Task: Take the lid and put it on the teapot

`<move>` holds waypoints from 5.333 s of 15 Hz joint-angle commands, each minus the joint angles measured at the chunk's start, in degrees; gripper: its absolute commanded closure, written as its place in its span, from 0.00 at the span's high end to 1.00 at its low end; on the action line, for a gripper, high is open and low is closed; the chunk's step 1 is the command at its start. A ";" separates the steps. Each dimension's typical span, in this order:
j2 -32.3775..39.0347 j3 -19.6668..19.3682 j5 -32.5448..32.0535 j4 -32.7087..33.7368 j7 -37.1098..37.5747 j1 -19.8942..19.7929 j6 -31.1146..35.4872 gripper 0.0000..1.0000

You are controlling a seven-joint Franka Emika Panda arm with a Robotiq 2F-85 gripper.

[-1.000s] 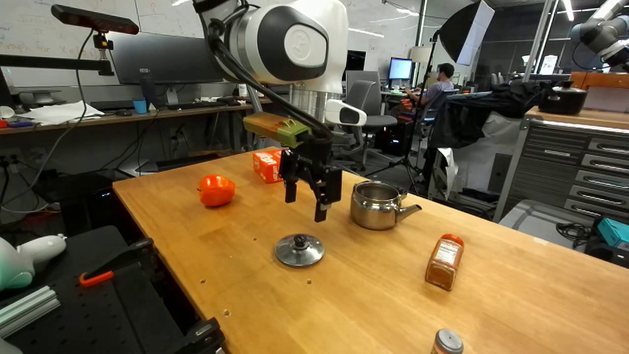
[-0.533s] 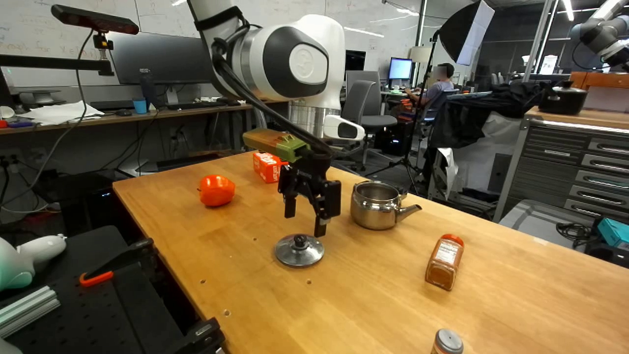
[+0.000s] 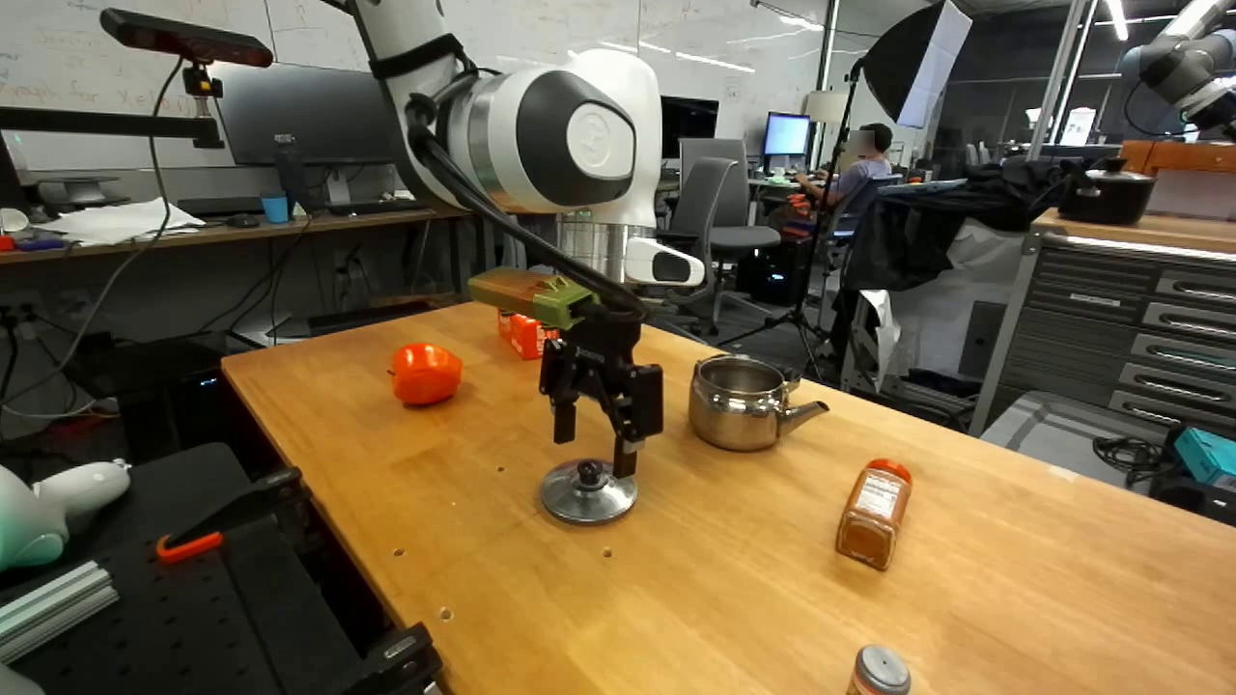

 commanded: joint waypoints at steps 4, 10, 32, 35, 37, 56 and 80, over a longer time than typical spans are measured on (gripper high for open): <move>2.16 -1.42 -0.91 1.77 1.08 1.38 0.15 1.00; 3.37 -1.15 0.18 3.15 0.01 0.98 -1.18 0.72; -0.57 -0.19 2.27 2.59 -1.50 0.29 -2.57 0.07; -2.76 -0.02 2.37 2.29 -1.47 0.42 -2.95 0.07; -4.20 0.34 2.72 2.57 -1.98 0.35 -4.22 0.07; -11.03 2.26 1.67 15.20 0.19 0.23 -22.41 0.07; 1.38 -0.55 2.30 36.35 0.64 -2.24 -28.34 0.07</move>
